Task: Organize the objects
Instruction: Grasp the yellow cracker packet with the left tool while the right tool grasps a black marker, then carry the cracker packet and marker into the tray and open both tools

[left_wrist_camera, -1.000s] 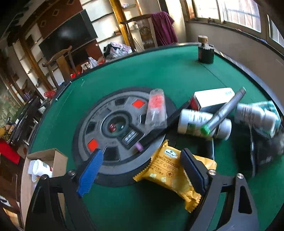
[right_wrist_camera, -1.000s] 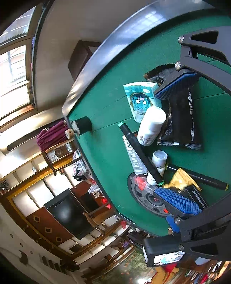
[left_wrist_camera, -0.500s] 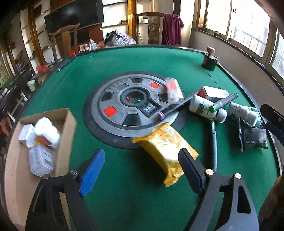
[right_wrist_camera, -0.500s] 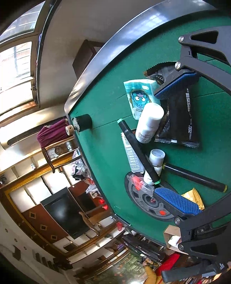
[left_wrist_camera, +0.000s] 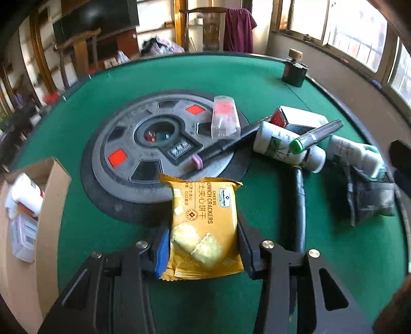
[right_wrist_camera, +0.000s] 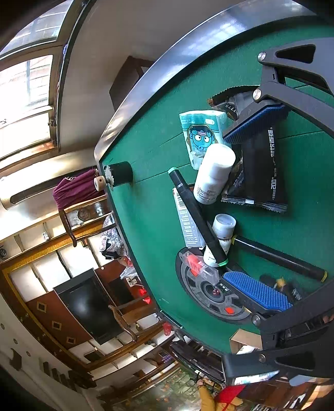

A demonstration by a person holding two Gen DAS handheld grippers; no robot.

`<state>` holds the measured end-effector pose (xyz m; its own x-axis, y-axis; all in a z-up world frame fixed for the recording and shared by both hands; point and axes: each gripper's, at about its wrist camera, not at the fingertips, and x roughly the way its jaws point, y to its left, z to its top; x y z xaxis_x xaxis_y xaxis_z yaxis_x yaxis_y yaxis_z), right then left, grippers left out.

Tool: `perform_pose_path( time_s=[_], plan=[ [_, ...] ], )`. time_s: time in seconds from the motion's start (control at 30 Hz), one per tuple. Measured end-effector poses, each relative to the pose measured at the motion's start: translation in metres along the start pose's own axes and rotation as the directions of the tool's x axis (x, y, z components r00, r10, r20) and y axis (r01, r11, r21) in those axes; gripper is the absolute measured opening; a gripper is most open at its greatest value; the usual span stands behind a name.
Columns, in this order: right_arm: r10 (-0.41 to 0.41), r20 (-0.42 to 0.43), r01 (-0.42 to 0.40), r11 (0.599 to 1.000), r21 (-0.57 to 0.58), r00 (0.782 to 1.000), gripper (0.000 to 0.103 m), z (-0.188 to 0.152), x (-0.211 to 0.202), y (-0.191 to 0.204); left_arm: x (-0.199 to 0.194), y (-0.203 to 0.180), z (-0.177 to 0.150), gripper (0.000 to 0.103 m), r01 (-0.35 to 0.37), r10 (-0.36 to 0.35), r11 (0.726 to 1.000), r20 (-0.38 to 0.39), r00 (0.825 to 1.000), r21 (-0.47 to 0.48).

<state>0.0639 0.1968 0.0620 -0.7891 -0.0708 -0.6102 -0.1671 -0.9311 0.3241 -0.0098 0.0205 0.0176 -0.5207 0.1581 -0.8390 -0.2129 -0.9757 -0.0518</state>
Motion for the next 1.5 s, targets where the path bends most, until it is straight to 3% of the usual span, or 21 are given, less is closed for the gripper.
perform_pose_path(
  time_s=[0.1,0.27,0.43,0.5,0.57,0.63,0.67,0.77,0.87,0.9,0.97,1.1,1.27,1.5],
  plan=[
    [0.015,-0.013,-0.015,1.0,-0.012,1.0,0.101,-0.001,0.003,0.003,-0.015,0.013,-0.008,0.043,0.069,-0.068,0.997,0.009,0.998,-0.029],
    [0.023,-0.011,-0.024,0.997,-0.077,1.0,0.101,-0.006,0.003,0.016,-0.068,0.04,-0.031,0.043,0.157,-0.149,0.984,0.097,0.984,-0.089],
    [0.032,-0.031,-0.037,0.986,-0.162,0.999,0.095,-0.017,0.002,0.037,-0.124,0.071,-0.06,0.043,0.197,-0.171,0.974,0.21,0.963,-0.11],
    [0.075,-0.075,-0.087,0.981,-0.172,0.994,0.09,-0.025,-0.001,0.05,-0.137,0.082,-0.071,0.043,0.191,-0.163,0.977,0.238,0.957,-0.098],
    [0.059,-0.125,-0.083,0.976,-0.199,0.99,0.088,-0.037,0.002,0.066,-0.144,0.092,-0.08,0.043,0.179,-0.151,0.979,0.251,0.956,-0.094],
    [-0.021,-0.173,-0.025,0.965,-0.261,0.985,0.076,-0.048,0.017,0.083,-0.146,0.102,-0.087,0.043,0.187,-0.155,0.977,0.256,0.954,-0.104],
    [-0.062,-0.193,0.005,0.958,-0.286,0.979,0.064,-0.051,0.026,0.088,-0.147,0.11,-0.091,0.043,0.195,-0.16,0.974,0.261,0.952,-0.114],
    [-0.111,-0.309,0.023,0.961,-0.274,0.944,0.039,-0.055,0.063,0.094,-0.149,0.124,-0.1,0.044,0.202,-0.158,0.969,0.272,0.949,-0.141],
    [-0.203,-0.278,0.111,0.943,-0.312,0.939,0.023,-0.052,0.078,0.101,-0.155,0.142,-0.11,0.044,0.209,-0.156,0.965,0.289,0.945,-0.161],
    [-0.192,-0.279,0.104,0.948,-0.299,0.941,0.017,-0.051,0.08,0.101,-0.159,0.149,-0.114,0.044,0.207,-0.152,0.964,0.296,0.943,-0.164],
    [-0.183,-0.289,0.094,0.95,-0.298,0.94,0.016,-0.054,0.078,0.101,-0.163,0.158,-0.12,0.044,0.202,-0.143,0.964,0.308,0.941,-0.172],
    [-0.13,-0.296,0.052,0.965,-0.256,0.946,0.016,-0.063,0.063,0.093,-0.166,0.179,-0.128,0.044,0.204,-0.129,0.955,0.317,0.94,-0.216],
    [0.077,-0.3,-0.115,0.987,-0.109,0.951,0.016,-0.064,0.036,0.083,-0.165,0.196,-0.135,0.044,0.195,-0.108,0.946,0.316,0.943,-0.259],
    [0.3,-0.254,-0.336,0.935,-0.112,0.92,0.016,-0.053,-0.007,0.128,-0.179,0.238,-0.139,0.044,0.121,-0.001,0.932,0.329,0.944,-0.343]
  ],
)
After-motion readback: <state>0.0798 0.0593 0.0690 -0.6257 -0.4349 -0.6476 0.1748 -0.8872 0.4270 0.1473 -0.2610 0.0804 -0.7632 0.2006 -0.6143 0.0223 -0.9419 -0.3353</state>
